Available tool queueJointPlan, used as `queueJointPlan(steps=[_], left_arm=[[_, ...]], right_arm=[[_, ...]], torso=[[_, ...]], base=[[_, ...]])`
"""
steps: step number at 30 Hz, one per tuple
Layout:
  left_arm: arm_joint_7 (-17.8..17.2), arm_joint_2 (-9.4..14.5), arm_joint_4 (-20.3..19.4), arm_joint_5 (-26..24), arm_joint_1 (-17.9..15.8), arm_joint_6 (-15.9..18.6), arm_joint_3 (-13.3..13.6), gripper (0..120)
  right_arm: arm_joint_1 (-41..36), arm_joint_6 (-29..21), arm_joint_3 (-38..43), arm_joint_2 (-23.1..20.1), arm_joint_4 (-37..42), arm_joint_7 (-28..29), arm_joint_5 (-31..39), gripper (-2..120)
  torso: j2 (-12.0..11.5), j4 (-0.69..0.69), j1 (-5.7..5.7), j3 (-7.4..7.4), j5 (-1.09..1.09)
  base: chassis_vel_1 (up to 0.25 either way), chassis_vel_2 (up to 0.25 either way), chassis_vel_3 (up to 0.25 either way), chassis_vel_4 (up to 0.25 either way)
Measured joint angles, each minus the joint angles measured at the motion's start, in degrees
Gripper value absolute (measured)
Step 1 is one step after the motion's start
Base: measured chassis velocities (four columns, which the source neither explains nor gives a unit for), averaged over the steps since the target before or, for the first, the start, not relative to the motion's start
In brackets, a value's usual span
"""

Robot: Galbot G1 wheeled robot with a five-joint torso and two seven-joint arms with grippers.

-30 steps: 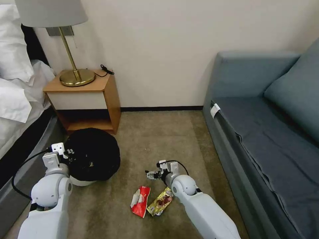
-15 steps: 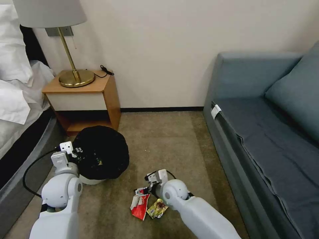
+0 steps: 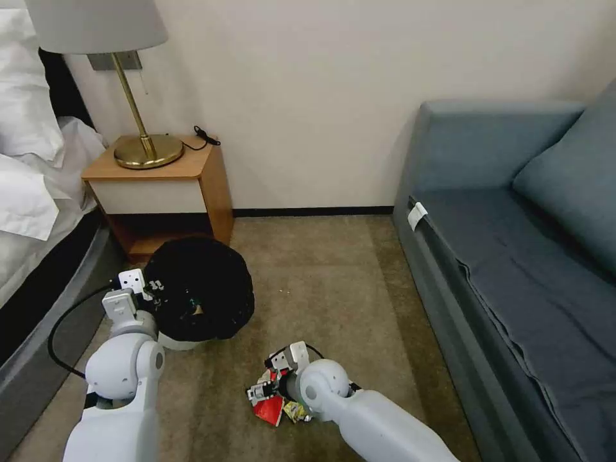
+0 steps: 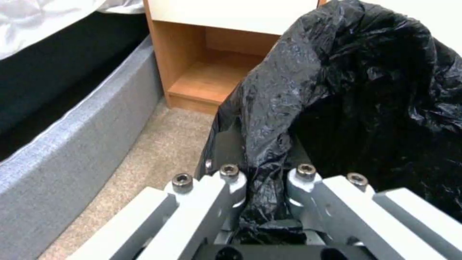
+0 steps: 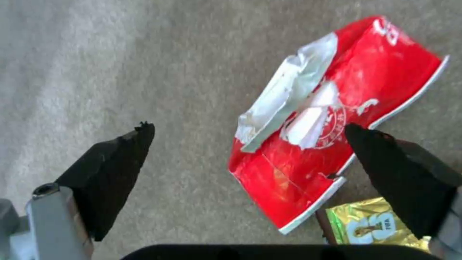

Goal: Pick up the trash bin, then pick up the garbage on the floor and place it into the trash bin.

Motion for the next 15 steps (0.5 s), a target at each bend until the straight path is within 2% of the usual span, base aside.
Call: queueJointPlan(steps=[9,15], left_arm=[[0.1,0.1,-1.2,0.2,1.1,-0.1,-0.3,5],[0.2,0.0,-1.8,0.2,2.2,-0.4,-0.4,5]], right_arm=[[0.4,2.9,-2.2,2.0,-4.6,-3.1,-4.9,100],[0.4,7.1,-2.4,3.6,-10.1,-6.6,-14.1,99]], torso=[[0.0,0.01,0.00,0.00,0.00],[0.0,0.01,0.00,0.00,0.00]], base=[[0.000,0.000,0.000,0.000],[0.000,0.000,0.000,0.000]])
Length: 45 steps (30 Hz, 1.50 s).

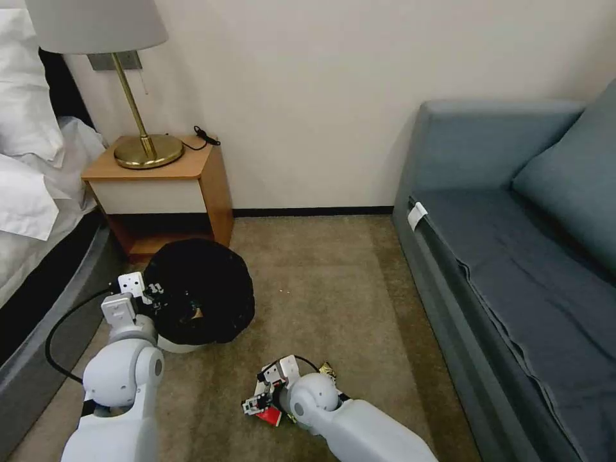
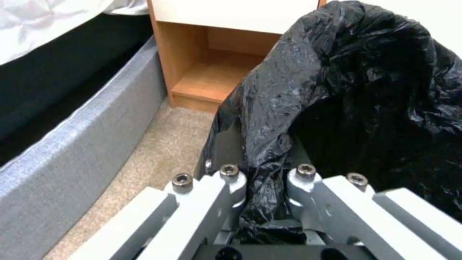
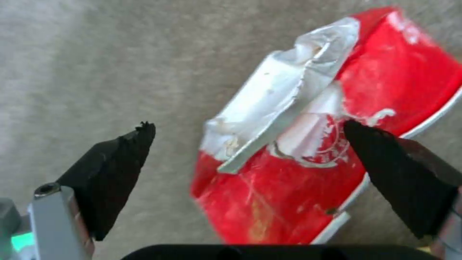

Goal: Pick up the trash bin, then pick up the garbage on the floor and place it into the trash bin.

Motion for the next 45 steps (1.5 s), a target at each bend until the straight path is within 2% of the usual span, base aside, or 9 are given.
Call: queueJointPlan(steps=[8,9,11,15,19,21,28,38,45], left_arm=[[0.1,-0.1,0.5,0.4,0.5,-0.7,-0.1,5],[0.1,-0.2,0.7,0.5,0.6,-0.8,-0.1,5],[0.1,-0.2,0.7,0.5,0.6,-0.9,-0.1,5],[0.1,-0.2,1.1,0.5,0.2,-0.9,-0.1,5],[0.2,-0.2,1.2,0.5,0.1,-1.0,0.0,5],[0.2,-0.2,1.3,0.5,0.0,-1.0,0.0,5],[0.2,-0.3,1.3,0.4,0.0,-1.0,0.0,5],[0.3,-0.1,1.7,0.3,0.1,-1.2,-0.1,5],[0.3,0.7,2.4,0.2,0.1,-1.2,-0.4,5]], right_arm=[[0.0,2.4,0.6,0.6,-3.5,-2.6,-4.5,78],[0.0,3.1,1.0,0.6,-4.4,-3.5,-5.3,68],[0.0,3.2,1.1,0.6,-4.5,-3.6,-5.4,66],[0.0,3.6,1.5,0.6,-4.7,-4.2,-5.7,46],[0.1,3.7,1.6,0.5,-4.7,-4.4,-5.7,37],[0.1,3.8,1.7,0.5,-4.7,-4.6,-5.7,26],[0.0,3.9,1.9,0.5,-4.7,-5.7,-6.5,0],[-1.2,4.8,3.9,0.7,-4.2,-6.5,-7.6,0],[-1.3,6.0,10.4,1.8,-2.3,-8.4,-8.7,0]], torso=[[0.0,0.01,0.00,0.00,0.01],[0.0,0.01,0.00,0.00,0.01],[0.0,0.01,0.00,0.00,0.01],[0.0,0.00,0.00,0.00,-0.01],[0.0,0.00,0.00,0.00,-0.01],[0.0,-0.01,0.00,0.00,-0.01],[0.0,0.00,0.00,0.00,0.00],[0.0,0.00,0.00,0.00,0.00],[0.0,0.00,0.00,0.01,0.00]], base=[[0.000,0.000,0.000,0.000],[0.000,0.000,0.000,0.000],[0.000,0.000,0.000,0.000],[0.000,0.000,0.000,0.000],[0.000,0.000,0.000,0.000],[0.000,0.000,0.000,0.000],[0.000,0.000,0.000,0.000],[0.000,0.000,0.000,0.000],[0.000,0.000,0.000,0.000]])
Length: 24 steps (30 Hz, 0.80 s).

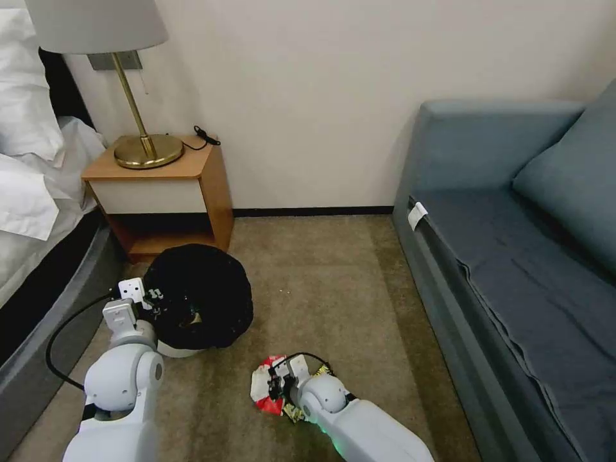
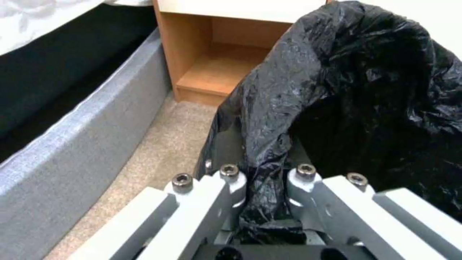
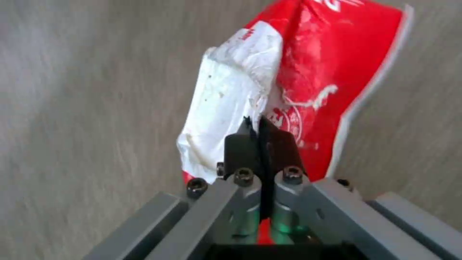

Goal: Pick up the trash bin, then pick up the garbage on the floor and place it into the trash bin.

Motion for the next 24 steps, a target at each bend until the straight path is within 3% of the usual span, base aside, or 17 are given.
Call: queueJointPlan(steps=[10,24], left_arm=[[-0.2,0.5,0.6,0.1,0.2,0.0,-0.1,5],[0.5,0.7,-0.9,0.7,0.9,0.3,0.3,5]], right_arm=[[4.4,5.7,11.4,3.2,1.5,-5.0,-2.2,0],[9.0,9.3,14.3,4.5,5.7,-6.6,-4.1,0]], torso=[[0.0,0.00,0.00,0.00,0.00],[0.0,0.00,0.00,0.00,0.00]], base=[[0.000,0.000,0.000,0.000],[0.000,0.000,0.000,0.000]])
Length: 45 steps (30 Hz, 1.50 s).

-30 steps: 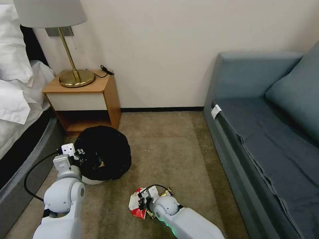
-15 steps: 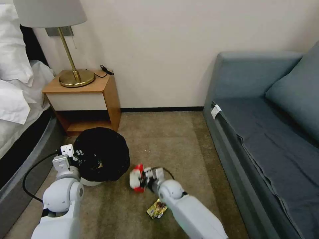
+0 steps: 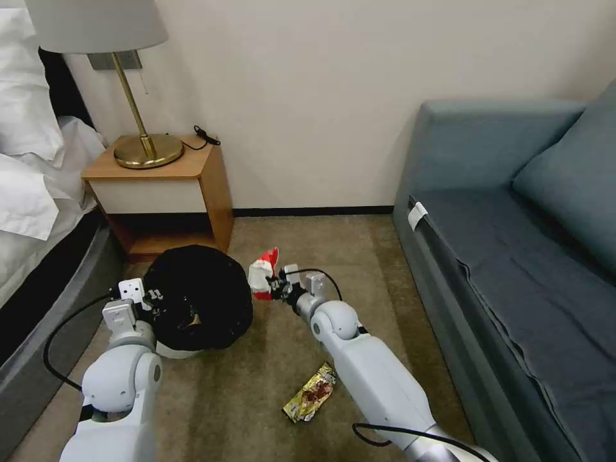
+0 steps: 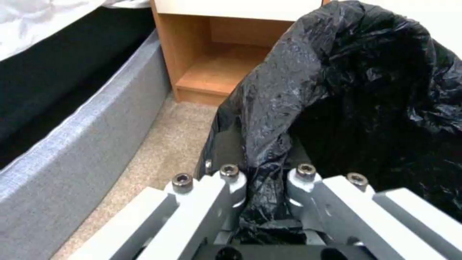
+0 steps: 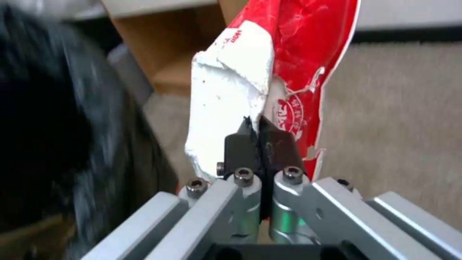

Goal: Pick up the trash bin, then pick up the garbage on the floor and place it into the trash bin.

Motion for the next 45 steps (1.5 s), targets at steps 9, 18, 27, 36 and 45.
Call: queueJointPlan(steps=[9,18,27,36,45], left_arm=[[0.2,0.3,-0.2,0.3,-0.3,0.1,0.2,5],[0.6,0.6,0.3,0.2,-1.8,0.6,1.3,5],[1.3,1.0,0.2,-0.9,-2.8,1.3,2.3,5],[2.3,0.9,-2.0,-3.2,-2.5,2.4,3.0,5],[2.5,0.8,-2.8,-3.5,-2.0,2.6,2.8,5]], right_arm=[[1.9,0.2,0.5,-0.2,5.0,-1.0,0.9,0],[1.0,-6.1,0.0,-2.7,15.1,-1.6,12.2,0],[-3.6,-12.8,-1.8,-4.3,23.5,-1.5,27.2,0],[-6.9,-12.3,-4.5,-4.2,22.7,-2.4,26.5,0],[-7.4,-11.5,-4.2,-3.9,20.3,-2.4,21.5,14]], torso=[[0.0,0.00,0.00,0.00,0.00],[0.0,-0.01,0.00,0.00,0.00],[0.0,0.00,0.00,0.00,0.00],[0.0,-0.01,0.00,-0.01,0.00],[0.0,0.00,0.00,-0.01,0.00]], base=[[0.000,0.000,0.000,0.000],[0.000,0.000,0.000,0.000],[0.000,0.000,0.000,0.000],[0.000,0.000,0.000,0.000],[0.000,0.000,0.000,0.000]])
